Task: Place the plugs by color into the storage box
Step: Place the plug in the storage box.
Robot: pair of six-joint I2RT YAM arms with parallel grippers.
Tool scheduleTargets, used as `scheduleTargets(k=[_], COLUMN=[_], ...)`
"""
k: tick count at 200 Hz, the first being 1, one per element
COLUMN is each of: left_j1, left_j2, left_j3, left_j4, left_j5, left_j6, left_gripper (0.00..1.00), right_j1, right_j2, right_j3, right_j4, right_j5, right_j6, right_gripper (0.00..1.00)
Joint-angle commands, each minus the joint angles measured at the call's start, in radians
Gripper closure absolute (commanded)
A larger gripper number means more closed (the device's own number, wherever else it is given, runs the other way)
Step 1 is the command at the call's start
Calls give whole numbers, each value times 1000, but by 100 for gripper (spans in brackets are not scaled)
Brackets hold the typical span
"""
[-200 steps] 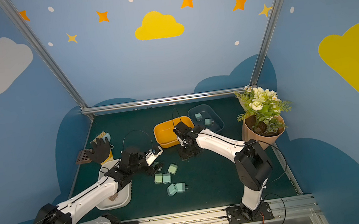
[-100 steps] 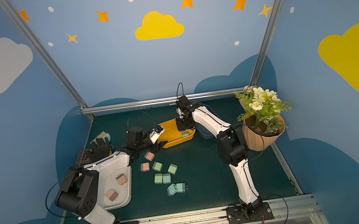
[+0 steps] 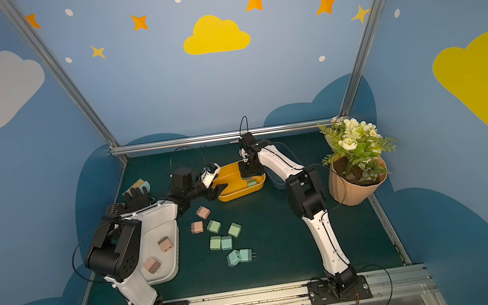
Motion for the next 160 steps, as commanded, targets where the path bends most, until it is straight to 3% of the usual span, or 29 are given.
scheduleTargets(k=[1, 38, 103, 160], left_j1=[-4, -22, -95, -167], left_j2=[11, 24, -30, -145], left_j3=[34, 59, 101, 87], left_j4=[-3, -17, -170, -280], left_j5=[20, 22, -32, -83], left_j6=[-23, -32, 40, 74], left_gripper=[36, 36, 35, 33], right_j1=[-6, -3, 14, 47], right_j2=[9, -32, -132, -369], right_j3=[25, -15, -76, -359], right_j4=[8, 32, 57, 215], right_j5=[-10, -14, -46, -135], right_j6=[-13, -9, -2, 45], right_gripper=[54, 46, 46, 46])
